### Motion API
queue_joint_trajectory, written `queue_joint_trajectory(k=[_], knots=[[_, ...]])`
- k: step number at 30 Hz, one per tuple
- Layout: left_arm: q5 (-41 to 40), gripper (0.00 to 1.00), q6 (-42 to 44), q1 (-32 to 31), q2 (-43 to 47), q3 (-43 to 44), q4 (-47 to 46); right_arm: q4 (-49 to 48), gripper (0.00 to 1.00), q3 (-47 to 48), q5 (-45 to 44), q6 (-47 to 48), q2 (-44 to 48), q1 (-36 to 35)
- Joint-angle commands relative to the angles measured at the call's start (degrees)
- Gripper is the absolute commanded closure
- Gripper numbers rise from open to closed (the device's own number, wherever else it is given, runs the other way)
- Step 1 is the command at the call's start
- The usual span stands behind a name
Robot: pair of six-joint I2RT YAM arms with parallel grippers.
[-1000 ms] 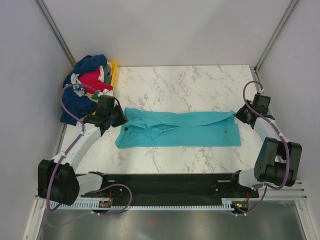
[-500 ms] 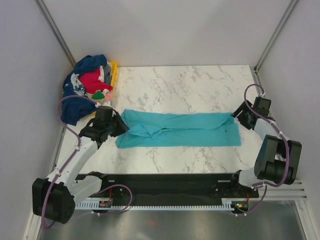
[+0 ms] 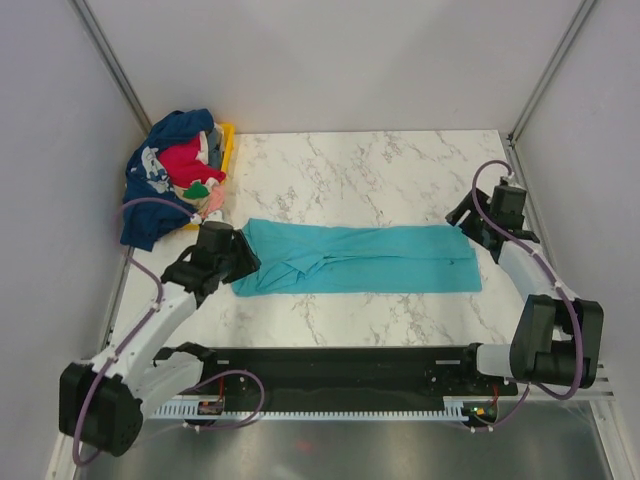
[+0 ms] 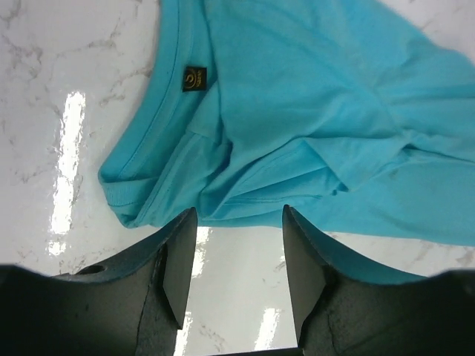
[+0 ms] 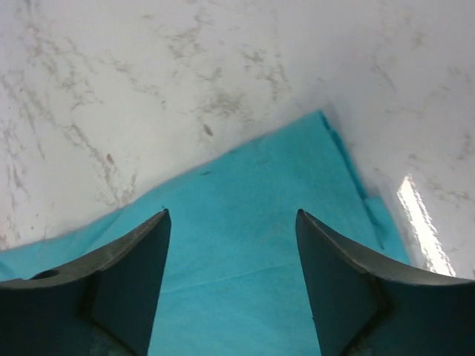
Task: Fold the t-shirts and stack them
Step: Fold the tshirt
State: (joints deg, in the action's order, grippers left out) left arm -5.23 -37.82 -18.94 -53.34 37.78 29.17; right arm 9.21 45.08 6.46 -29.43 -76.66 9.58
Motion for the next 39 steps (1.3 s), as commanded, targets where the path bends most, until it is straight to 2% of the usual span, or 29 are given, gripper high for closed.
queue_joint_trajectory(k=[1,2,6,10,16,18,21,23,24,25,27,28,29,30,31,33,35,36,39], knots=[[-3.3,0.44,-2.5,-2.0,-5.7,-1.6,-5.2,-3.2,0.28,2.7,-1.6,0.8,1.2,-4.7],[-3.4,0.44,-2.8,-2.7,-7.8,-1.7,-6.1,-4.4,0.36,2.6,-1.0,1.0,0.5,-5.3],[-3.3,0.44,-2.9,-3.0,-14.2,-1.5,-10.9,-5.4,0.48,3.8,2.8,1.5,-8.3,-6.1],[-6.6,0.45,-1.5,-2.9,-22.4,1.1,-13.0,-5.3,0.49,4.0,3.9,1.6,-13.9,-6.6],[-9.3,0.51,-0.2,-2.8,-37.6,9.2,-13.1,-6.3,0.44,-0.2,7.0,-1.5,-17.2,-9.2],[-10.3,0.52,-0.3,-3.0,-40.7,11.4,-13.2,-6.9,0.44,-3.8,11.6,-3.9,-16.9,-9.1],[-11.0,0.52,0.7,-3.0,-46.9,17.7,-12.5,-12.5,0.43,-11.9,14.1,-10.5,-14.3,-14.9],[-10.4,0.52,1.5,-3.0,-53.1,25.5,-11.2,-18.1,0.41,-17.2,15.9,-15.6,-11.8,-23.3],[-9.9,0.52,2.3,-3.0,-55.7,32.4,-9.0,-20.4,0.41,-18.7,16.5,-21.7,-10.6,-26.9],[-9.5,0.52,2.8,-3.4,-58.2,36.4,-7.6,-22.2,0.41,-19.8,15.3,-24.7,-9.8,-35.2],[-10.7,0.54,4.1,-4.3,-66.3,45.2,-3.9,-26.5,0.41,-21.2,12.5,-33.4,-7.4,-44.5],[-11.1,0.54,4.9,-5.7,-68.7,54.1,-0.4,-27.2,0.41,-20.6,11.0,-35.0,-6.8,-53.2],[-11.3,0.54,5.6,-6.3,-73.8,58.3,0.9,-25.4,0.38,-17.4,8.4,-36.0,-6.3,-56.7],[-10.1,0.54,7.2,-6.8,-75.9,66.6,2.1,-23.7,0.36,-15.5,7.2,-36.2,-5.5,-59.4],[-9.4,0.53,8.0,-7.8,-78.3,70.5,5.1,-19.5,0.34,-11.8,6.1,-35.9,-5.1,-62.9],[-8.9,0.53,9.4,-8.5,-82.2,79.8,8.4,-14.4,0.29,-8.8,1.6,-34.0,-2.6,-64.0],[-8.1,0.50,10.0,-8.7,-82.1,81.8,10.1,-5.0,0.23,-4.2,-2.9,-29.6,-1.0,-64.0],[-7.8,0.49,10.2,-8.7,-80.1,81.8,10.1,-1.9,0.21,-2.4,-7.7,-27.5,0.2,-63.9],[-7.4,0.44,11.0,-8.6,-75.7,79.3,10.3,5.4,0.17,4.1,-13.3,-22.3,0.5,-63.4]])
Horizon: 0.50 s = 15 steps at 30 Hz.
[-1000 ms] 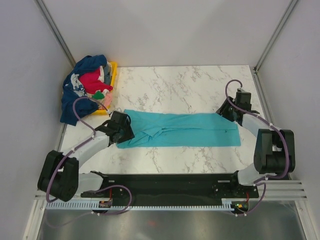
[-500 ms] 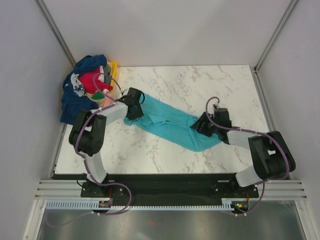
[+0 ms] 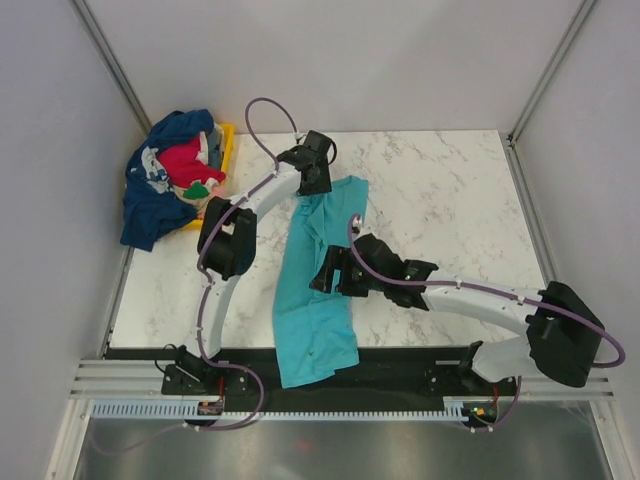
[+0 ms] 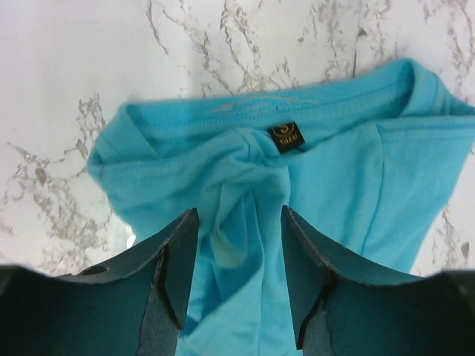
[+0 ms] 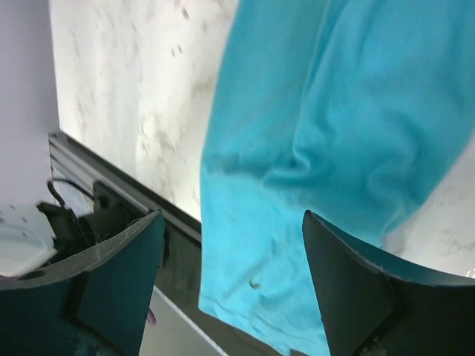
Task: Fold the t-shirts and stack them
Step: Fold the tshirt
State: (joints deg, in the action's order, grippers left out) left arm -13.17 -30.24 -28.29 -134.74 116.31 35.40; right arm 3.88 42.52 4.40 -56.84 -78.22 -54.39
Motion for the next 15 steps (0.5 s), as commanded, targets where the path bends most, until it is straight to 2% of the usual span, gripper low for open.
queue_joint_trajectory(k=[1,5,8,10,11,14,15], knots=[[0.5,0.44,3.6,0.9,9.5,0.0,4.2,11.7,0.16,8.0,-12.0,6.0,1.8,1.1],[1.8,0.41,5.7,1.1,20.5,-5.2,5.4,12.2,0.16,14.8,-11.1,10.6,-2.6,5.2],[-1.4,0.36,6.1,1.2,33.4,-14.2,6.6,11.4,0.17,20.2,-9.2,13.8,-8.6,8.7],[-2.3,0.35,5.6,1.2,40.0,-22.7,7.9,10.6,0.19,24.7,-6.9,16.6,-14.1,11.4],[-1.7,0.35,5.3,1.2,47.5,-25.8,8.3,10.6,0.20,26.4,-5.9,17.5,-16.2,12.4],[3.6,0.37,3.6,1.0,58.5,-39.0,8.4,10.9,0.24,33.0,-2.9,19.3,-25.2,15.1],[5.8,0.37,3.5,0.9,65.2,-45.1,8.6,11.4,0.25,34.8,-2.8,19.6,-29.6,15.5]])
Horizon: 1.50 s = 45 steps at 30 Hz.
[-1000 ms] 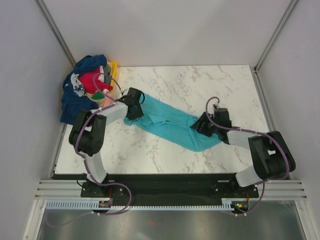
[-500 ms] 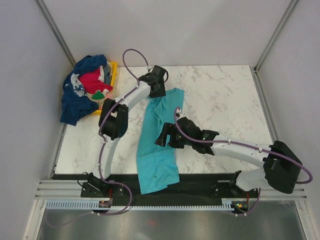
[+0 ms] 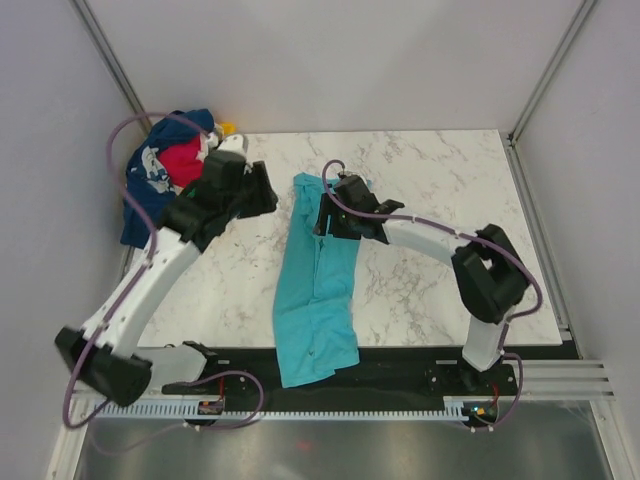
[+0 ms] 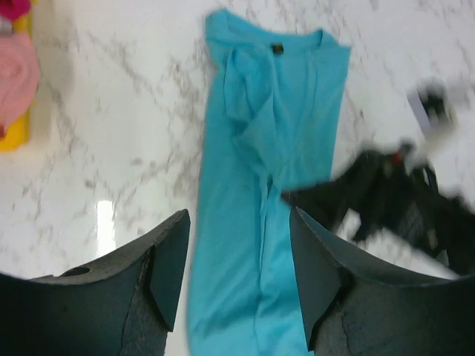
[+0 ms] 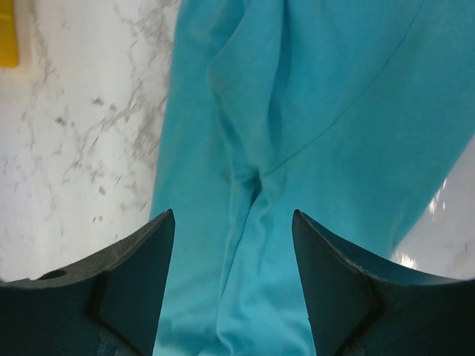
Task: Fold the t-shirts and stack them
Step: Fold the tshirt
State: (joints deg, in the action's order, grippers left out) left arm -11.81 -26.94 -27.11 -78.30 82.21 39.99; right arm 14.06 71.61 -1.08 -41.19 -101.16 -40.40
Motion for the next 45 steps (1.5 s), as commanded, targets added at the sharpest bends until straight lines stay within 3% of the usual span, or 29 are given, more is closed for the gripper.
queue_joint_trajectory(k=[1,6,10,15,24,29,36,40,44,45], knots=[[5.5,0.37,0.4,-0.3,11.8,-13.8,4.7,1.8,0.28,8.5,2.8,4.6,-8.7,2.2],[7.5,0.37,1.4,-0.4,28.8,-25.7,9.4,2.4,0.34,14.3,1.8,4.8,-19.6,3.3],[6.4,0.37,1.2,-0.4,37.1,-28.8,8.7,3.2,0.35,19.6,1.4,4.6,-25.9,4.8],[6.2,0.37,1.7,-0.4,40.0,-30.4,6.4,7.8,0.35,29.3,0.0,5.2,-35.5,7.1],[6.2,0.40,1.8,0.0,39.9,-30.6,6.2,17.3,0.27,60.7,-2.1,9.5,-49.9,11.8],[6.7,0.40,2.0,2.0,40.2,-30.9,5.8,14.8,0.21,66.7,0.3,10.5,-54.1,13.8],[8.9,0.41,2.6,6.5,38.4,-31.0,5.1,8.0,0.02,68.4,8.5,16.0,-49.8,15.6],[9.1,0.41,2.5,6.5,37.7,-31.1,5.0,7.7,0.02,65.5,11.4,19.4,-41.9,15.7],[9.4,0.41,2.1,6.5,33.3,-31.0,4.8,7.7,0.02,50.4,9.1,19.7,-24.9,15.1],[9.7,0.42,1.7,6.4,32.2,-30.8,4.9,7.6,0.02,41.2,6.9,20.0,-21.3,14.2]])
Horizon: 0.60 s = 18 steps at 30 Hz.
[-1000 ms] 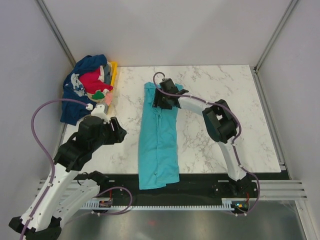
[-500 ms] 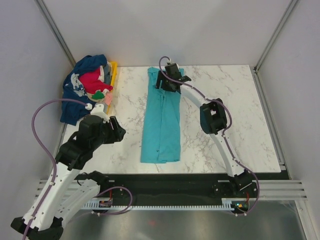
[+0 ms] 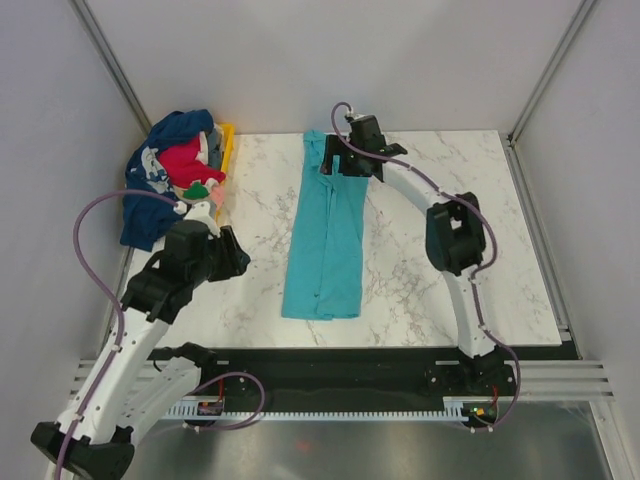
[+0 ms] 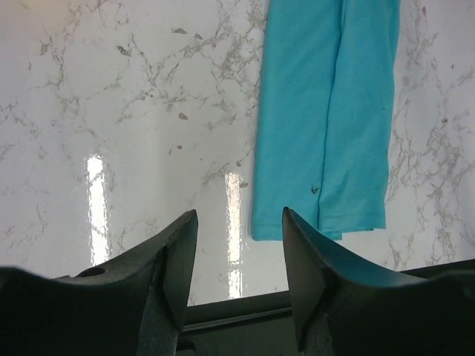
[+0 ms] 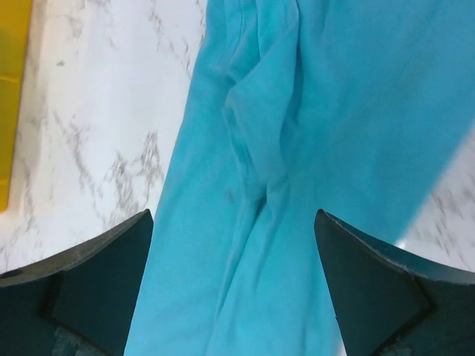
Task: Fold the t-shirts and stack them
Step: Fold the tshirt
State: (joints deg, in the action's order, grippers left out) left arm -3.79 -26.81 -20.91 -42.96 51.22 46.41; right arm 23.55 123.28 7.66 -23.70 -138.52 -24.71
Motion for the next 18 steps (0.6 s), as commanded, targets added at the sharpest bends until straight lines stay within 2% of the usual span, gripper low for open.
queue_joint_trajectory(k=[1,2,3,4,5,6,8,9,11,12,15,18], knots=[[1.9,0.44,-0.3,-0.3,-4.3,0.1,-1.7,-2.5,0.02,-15.7,-5.9,2.4,23.2,-2.1],[1.5,0.45,-1.9,-0.7,-5.2,-0.3,-1.9,-3.1,0.02,-20.9,-7.3,2.6,26.9,-2.6],[1.2,0.45,-3.4,-2.3,-6.2,-0.8,-3.3,-4.6,0.02,-31.4,-9.8,2.2,30.6,-3.8],[1.6,0.45,-6.0,-3.1,-6.6,-1.6,-4.8,-5.9,0.02,-37.0,-11.1,-0.8,38.0,-4.3],[1.9,0.45,-7.2,-3.7,-6.5,-4.2,-6.5,-7.5,0.02,-42.5,-10.6,-2.6,41.5,-4.6],[2.0,0.45,-8.3,-4.7,-6.6,-5.9,-8.5,-8.9,0.02,-52.7,-10.0,-4.5,44.7,-5.2],[3.0,0.45,-10.8,-5.2,-7.0,-10.6,-14.0,-11.2,0.02,-61.9,-8.9,-10.6,53.5,-6.1],[3.3,0.45,-11.2,-5.5,-7.4,-12.1,-15.6,-14.2,0.05,-70.7,-8.1,-12.1,56.1,-7.4],[5.2,0.45,-11.6,-5.9,-8.4,-16.0,-21.2,-17.2,0.09,-78.6,-6.3,-13.9,62.6,-9.1],[5.7,0.45,-11.7,-6.1,-8.5,-17.3,-22.9,-19.0,0.13,-84.6,-5.8,-15.0,64.1,-10.8],[7.6,0.44,-11.9,-6.3,-8.6,-21.2,-29.5,-25.5,0.22,-92.8,-2.1,-18.6,66.9,-12.7],[8.2,0.43,-11.9,-6.3,-9.5,-24.1,-33.2,-26.3,0.28,-94.9,-1.7,-19.7,66.4,-14.7]])
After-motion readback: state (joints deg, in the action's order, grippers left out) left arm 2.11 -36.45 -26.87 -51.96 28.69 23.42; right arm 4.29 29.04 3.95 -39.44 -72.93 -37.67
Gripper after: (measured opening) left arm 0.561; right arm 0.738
